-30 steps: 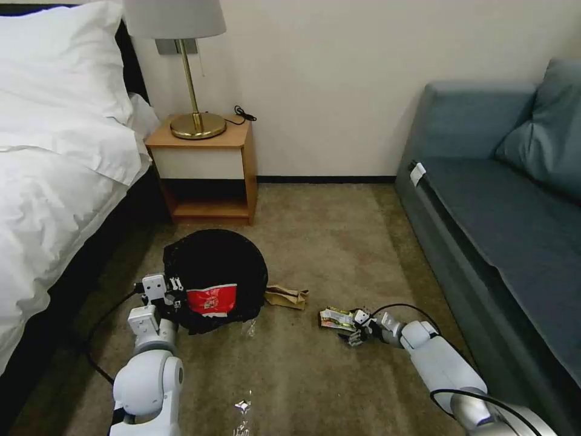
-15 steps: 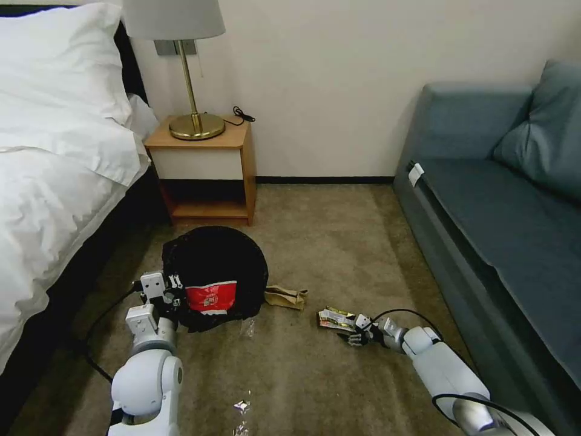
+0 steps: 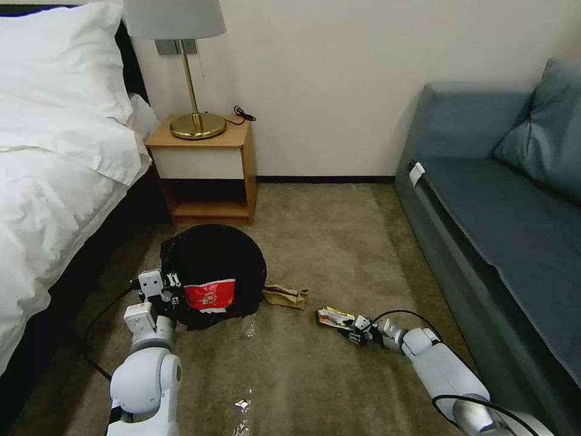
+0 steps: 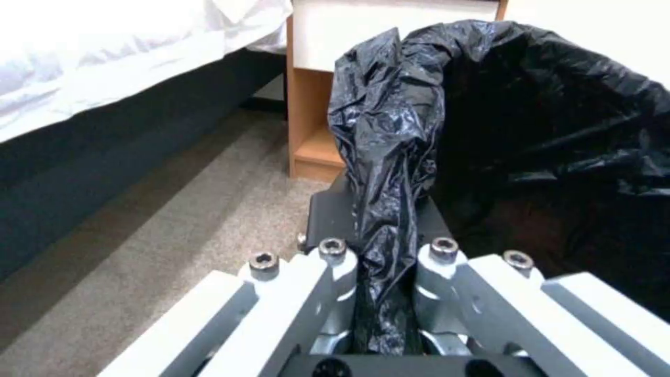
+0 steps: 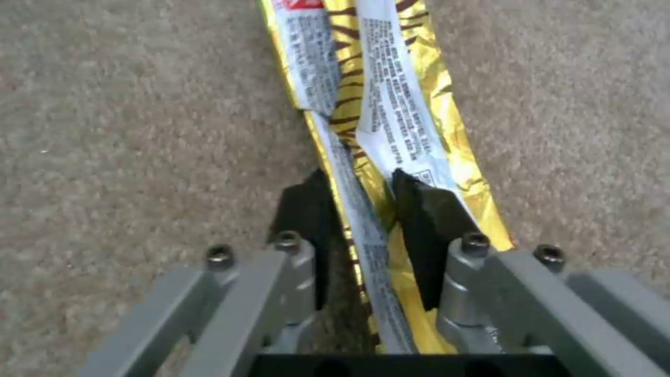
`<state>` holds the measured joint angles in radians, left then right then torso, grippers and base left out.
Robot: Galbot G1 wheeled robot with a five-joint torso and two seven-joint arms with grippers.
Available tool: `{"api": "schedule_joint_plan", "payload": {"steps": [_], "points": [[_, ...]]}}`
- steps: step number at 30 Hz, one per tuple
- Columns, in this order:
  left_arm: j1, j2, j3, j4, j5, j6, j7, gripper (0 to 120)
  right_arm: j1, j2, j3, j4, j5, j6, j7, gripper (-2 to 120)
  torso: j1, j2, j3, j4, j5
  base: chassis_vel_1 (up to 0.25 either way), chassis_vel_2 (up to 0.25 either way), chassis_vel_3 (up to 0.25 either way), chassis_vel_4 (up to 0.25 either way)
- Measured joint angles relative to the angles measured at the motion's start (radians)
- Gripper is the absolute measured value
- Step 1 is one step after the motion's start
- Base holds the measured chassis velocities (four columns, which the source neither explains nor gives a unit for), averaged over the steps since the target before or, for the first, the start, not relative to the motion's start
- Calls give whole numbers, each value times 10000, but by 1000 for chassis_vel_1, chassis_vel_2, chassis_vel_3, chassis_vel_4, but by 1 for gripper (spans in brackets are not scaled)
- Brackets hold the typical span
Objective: Pick up the trash bin, then pick up the garbage on the floor and place it into the trash bin.
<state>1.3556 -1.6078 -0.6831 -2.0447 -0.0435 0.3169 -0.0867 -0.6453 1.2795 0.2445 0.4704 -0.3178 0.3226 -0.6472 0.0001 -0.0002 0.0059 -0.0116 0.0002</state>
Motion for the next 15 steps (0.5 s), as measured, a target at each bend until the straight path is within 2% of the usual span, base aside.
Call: {"api": "schedule_joint_plan", "payload": {"steps": [2,3,4,6,15], "points": [[-1,2,0,0,0,4,0,5,6,-7,21,7,1,-24,45,14,0,-1,0,4,4,0,0,0,0],[-2,2,1,1,-4,5,0,5,3,-24,29,17,4,-33,59,7,1,-2,0,0,0,0,0,0,0],[-2,2,1,1,-4,5,0,5,3,-24,29,17,4,-33,59,7,1,-2,0,0,0,0,0,0,0],[-2,2,8,3,-12,5,11,5,-4,-53,34,37,29,-51,67,0,1,-2,0,-2,0,0,0,0,0],[0,-2,23,48,-16,5,-16,5,-23,-121,64,219,188,-91,77,0,1,-3,0,-7,-4,0,0,0,0]]}}
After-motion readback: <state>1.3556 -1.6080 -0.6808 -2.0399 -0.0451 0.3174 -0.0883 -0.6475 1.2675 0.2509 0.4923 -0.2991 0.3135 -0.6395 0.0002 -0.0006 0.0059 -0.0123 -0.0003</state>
